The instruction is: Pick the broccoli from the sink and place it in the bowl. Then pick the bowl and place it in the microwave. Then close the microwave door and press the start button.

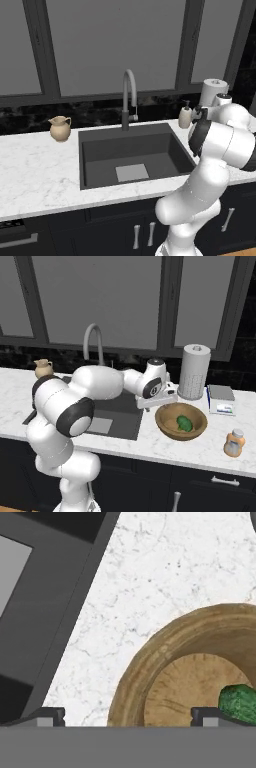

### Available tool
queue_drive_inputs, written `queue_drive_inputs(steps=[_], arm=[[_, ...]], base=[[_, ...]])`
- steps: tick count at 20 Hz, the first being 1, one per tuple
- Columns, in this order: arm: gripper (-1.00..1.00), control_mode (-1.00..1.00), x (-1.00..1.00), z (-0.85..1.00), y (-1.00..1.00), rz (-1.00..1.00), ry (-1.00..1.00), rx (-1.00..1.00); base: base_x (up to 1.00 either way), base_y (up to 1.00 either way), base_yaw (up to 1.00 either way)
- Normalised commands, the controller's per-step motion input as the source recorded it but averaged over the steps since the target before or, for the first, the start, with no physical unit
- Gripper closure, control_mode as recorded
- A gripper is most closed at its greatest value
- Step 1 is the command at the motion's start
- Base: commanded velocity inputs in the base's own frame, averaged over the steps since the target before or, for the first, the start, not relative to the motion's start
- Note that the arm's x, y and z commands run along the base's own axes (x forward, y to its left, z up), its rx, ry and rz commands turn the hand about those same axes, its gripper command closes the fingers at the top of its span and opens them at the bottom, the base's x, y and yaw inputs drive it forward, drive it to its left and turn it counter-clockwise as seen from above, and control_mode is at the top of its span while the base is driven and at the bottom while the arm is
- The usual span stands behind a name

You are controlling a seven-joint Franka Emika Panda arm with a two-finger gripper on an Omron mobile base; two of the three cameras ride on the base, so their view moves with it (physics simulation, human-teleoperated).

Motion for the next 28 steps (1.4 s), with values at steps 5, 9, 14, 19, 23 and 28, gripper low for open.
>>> queue_drive_inputs(steps=[5,9,14,19,23,28], arm=[[-1.00,-1.00,0.23,-0.23,-0.01,0.00,0.04,-0.01],[-1.00,-1.00,0.03,-0.24,-0.05,0.00,0.05,-0.02],[-1.00,-1.00,0.00,-0.26,-0.11,0.00,0.04,-0.02],[1.00,-1.00,0.00,-0.29,-0.05,0.00,0.04,-0.02],[1.00,-1.00,0.00,-0.20,-0.07,0.00,0.01,-0.01],[1.00,-1.00,0.00,-0.10,-0.07,0.00,0.01,0.00]], base=[[0.00,0.00,0.00],[0.00,0.00,0.00],[0.00,0.00,0.00],[0.00,0.00,0.00],[0.00,0.00,0.00],[0.00,0.00,0.00]])
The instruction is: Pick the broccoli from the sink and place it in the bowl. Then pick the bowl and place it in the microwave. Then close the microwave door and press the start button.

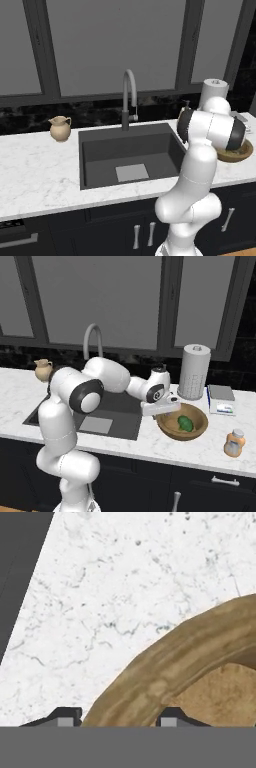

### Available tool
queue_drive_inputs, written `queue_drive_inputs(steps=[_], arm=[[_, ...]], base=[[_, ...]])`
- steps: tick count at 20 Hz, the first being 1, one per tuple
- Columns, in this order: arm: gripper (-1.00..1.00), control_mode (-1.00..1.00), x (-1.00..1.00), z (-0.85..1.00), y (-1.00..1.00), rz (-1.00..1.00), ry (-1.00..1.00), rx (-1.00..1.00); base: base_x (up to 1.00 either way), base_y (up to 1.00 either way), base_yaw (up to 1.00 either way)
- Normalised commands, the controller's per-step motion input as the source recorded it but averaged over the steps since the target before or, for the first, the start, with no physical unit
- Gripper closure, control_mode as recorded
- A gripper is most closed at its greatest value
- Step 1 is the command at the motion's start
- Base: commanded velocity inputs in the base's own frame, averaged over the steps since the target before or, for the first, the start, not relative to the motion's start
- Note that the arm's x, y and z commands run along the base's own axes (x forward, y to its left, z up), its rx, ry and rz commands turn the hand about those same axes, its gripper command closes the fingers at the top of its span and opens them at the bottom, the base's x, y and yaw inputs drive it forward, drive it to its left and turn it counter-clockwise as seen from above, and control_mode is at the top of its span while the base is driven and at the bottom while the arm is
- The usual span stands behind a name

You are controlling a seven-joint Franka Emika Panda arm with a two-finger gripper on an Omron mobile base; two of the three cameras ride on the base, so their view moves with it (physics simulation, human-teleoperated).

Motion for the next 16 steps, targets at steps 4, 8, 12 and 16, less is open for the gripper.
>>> queue_drive_inputs(steps=[4,8,12,16], arm=[[1.00,-1.00,-0.04,0.00,0.00,0.00,0.01,0.00],[1.00,-1.00,-0.64,0.46,0.37,0.01,-0.24,-0.08],[1.00,-1.00,-0.64,0.69,0.35,0.05,-0.11,-0.12],[1.00,-1.00,-0.66,0.89,0.39,0.10,0.00,-0.17]], base=[[0.00,0.00,0.00],[0.00,0.00,0.00],[0.00,0.00,0.00],[0.00,0.00,0.00]])
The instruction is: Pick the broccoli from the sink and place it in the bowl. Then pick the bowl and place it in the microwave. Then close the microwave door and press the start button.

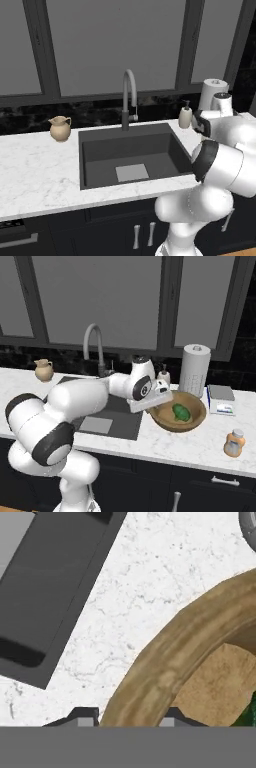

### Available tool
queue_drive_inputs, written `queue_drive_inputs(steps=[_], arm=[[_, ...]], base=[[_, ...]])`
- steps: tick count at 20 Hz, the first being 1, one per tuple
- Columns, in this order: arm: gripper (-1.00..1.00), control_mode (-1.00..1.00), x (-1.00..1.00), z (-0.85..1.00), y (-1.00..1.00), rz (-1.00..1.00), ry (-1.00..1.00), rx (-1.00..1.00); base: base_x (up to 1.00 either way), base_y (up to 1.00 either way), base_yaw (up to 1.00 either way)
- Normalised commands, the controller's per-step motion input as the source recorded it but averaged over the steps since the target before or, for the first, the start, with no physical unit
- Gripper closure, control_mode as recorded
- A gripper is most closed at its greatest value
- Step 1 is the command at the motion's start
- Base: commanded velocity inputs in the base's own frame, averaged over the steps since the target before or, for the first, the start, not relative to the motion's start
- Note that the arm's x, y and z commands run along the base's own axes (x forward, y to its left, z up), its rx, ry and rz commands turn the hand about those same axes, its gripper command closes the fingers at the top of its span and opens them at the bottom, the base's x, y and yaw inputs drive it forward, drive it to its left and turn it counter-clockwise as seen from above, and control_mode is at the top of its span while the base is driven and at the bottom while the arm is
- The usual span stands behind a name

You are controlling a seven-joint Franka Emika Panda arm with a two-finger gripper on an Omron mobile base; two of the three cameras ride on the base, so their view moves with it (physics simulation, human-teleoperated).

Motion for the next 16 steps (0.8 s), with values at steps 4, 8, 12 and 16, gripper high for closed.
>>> queue_drive_inputs(steps=[4,8,12,16], arm=[[1.00,-1.00,-0.40,1.00,0.41,0.23,0.11,-0.08],[1.00,-1.00,-0.16,0.96,0.45,0.36,0.23,0.00],[1.00,-1.00,-0.07,0.86,0.43,0.48,0.20,0.00],[1.00,-1.00,-0.18,0.49,0.54,0.55,0.18,0.01]], base=[[0.00,0.00,0.00],[0.00,0.00,0.00],[0.00,0.00,0.00],[0.00,0.00,0.00]])
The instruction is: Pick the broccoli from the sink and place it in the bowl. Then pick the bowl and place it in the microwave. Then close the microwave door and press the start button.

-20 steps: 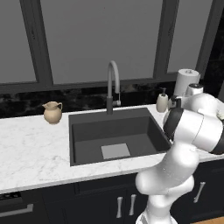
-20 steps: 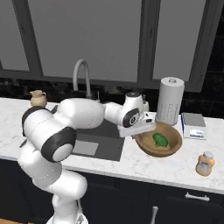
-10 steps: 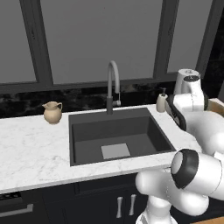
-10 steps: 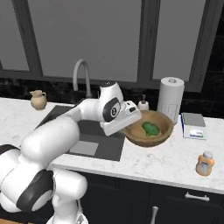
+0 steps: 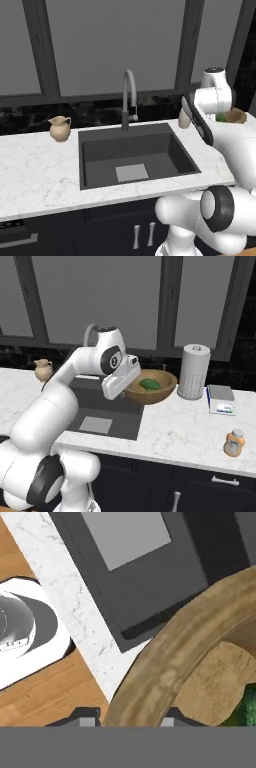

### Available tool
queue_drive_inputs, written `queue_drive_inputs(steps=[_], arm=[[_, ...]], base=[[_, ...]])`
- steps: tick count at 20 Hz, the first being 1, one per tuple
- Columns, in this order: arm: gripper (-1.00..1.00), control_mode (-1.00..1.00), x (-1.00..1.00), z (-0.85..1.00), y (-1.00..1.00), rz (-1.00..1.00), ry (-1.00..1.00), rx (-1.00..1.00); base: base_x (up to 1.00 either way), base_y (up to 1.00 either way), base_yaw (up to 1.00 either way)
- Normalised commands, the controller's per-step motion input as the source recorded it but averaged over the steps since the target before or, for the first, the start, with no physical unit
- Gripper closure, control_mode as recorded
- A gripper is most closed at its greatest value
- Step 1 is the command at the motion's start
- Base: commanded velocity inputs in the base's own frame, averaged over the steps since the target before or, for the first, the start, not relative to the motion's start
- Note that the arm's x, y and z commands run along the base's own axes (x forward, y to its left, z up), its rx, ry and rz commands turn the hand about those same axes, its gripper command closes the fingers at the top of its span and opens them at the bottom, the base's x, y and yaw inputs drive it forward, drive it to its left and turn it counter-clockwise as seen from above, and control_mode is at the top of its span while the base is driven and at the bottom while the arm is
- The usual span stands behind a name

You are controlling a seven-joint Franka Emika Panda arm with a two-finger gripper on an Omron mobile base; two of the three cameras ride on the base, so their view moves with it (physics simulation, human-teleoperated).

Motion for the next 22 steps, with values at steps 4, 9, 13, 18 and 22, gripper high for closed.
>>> queue_drive_inputs(steps=[4,9,13,18,22], arm=[[1.00,-1.00,-0.20,0.23,0.71,0.59,0.18,0.03],[1.00,-1.00,-0.32,0.47,0.63,0.42,-0.03,0.01],[1.00,-1.00,-0.33,0.60,0.66,0.28,-0.17,0.00],[1.00,-1.00,-0.25,0.57,0.59,0.22,-0.13,0.00],[1.00,-1.00,-0.27,0.54,0.28,0.13,-0.02,0.04]], base=[[0.00,0.00,0.00],[0.00,0.00,0.00],[0.00,0.00,0.00],[0.00,0.00,0.00],[0.00,0.00,0.00]])
